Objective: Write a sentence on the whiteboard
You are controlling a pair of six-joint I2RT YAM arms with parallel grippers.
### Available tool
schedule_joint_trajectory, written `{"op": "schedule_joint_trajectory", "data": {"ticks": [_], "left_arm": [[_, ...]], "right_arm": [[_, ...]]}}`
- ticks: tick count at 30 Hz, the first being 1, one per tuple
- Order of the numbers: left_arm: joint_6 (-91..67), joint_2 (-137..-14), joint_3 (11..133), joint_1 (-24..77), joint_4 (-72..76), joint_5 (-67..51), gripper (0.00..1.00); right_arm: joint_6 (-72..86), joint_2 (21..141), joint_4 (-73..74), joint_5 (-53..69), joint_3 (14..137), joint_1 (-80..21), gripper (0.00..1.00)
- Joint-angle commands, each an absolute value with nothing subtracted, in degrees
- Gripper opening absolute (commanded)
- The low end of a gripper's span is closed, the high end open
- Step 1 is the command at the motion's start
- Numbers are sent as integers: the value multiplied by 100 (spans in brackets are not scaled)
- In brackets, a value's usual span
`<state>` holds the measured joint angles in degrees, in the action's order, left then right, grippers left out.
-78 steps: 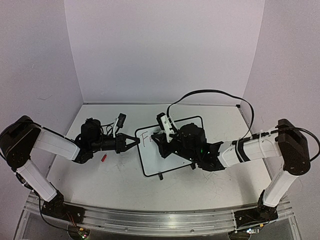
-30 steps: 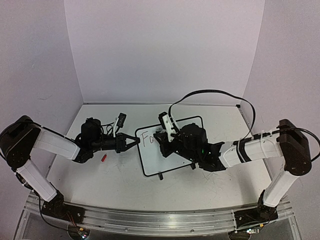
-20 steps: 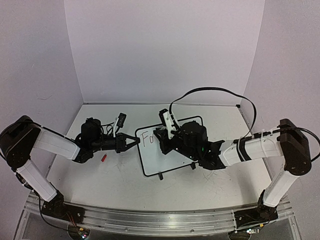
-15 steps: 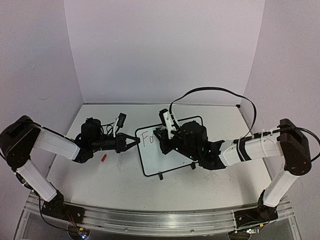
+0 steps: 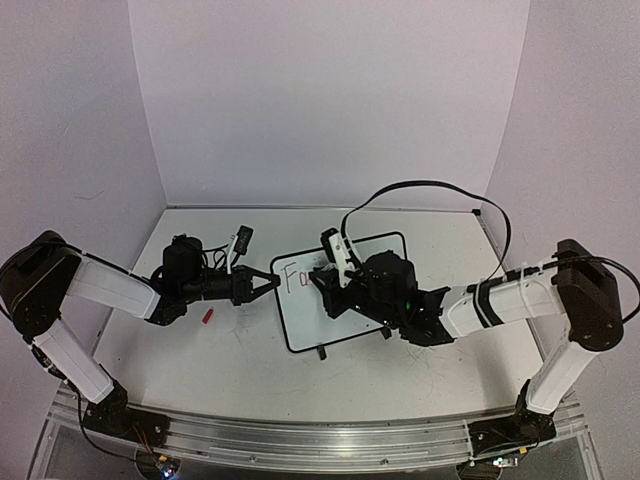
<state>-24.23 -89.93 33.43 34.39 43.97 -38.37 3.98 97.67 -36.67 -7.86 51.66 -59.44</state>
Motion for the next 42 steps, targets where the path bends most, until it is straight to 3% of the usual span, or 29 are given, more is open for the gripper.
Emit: {"op": "schedule_joint_trajectory", "data": {"ticks": [1, 11, 17, 42], "left_arm": [[-2197, -8852, 3511, 3464, 4388, -3853, 0], [-2196, -8852, 3505, 3465, 4377, -3833, 0], [-2209, -8825, 3512, 3464, 4369, -3845, 0], [-2187, -8806, 3471, 3466, 4326, -3812, 0]], "right_arm": [[497, 9545, -3595, -1080, 4964, -5903, 0], [356, 8915, -4206, -47, 4913, -5890, 0], [46, 9202, -4029, -564, 5167, -5889, 0], [-65, 9475, -3966, -777, 5278, -5891, 0]]}}
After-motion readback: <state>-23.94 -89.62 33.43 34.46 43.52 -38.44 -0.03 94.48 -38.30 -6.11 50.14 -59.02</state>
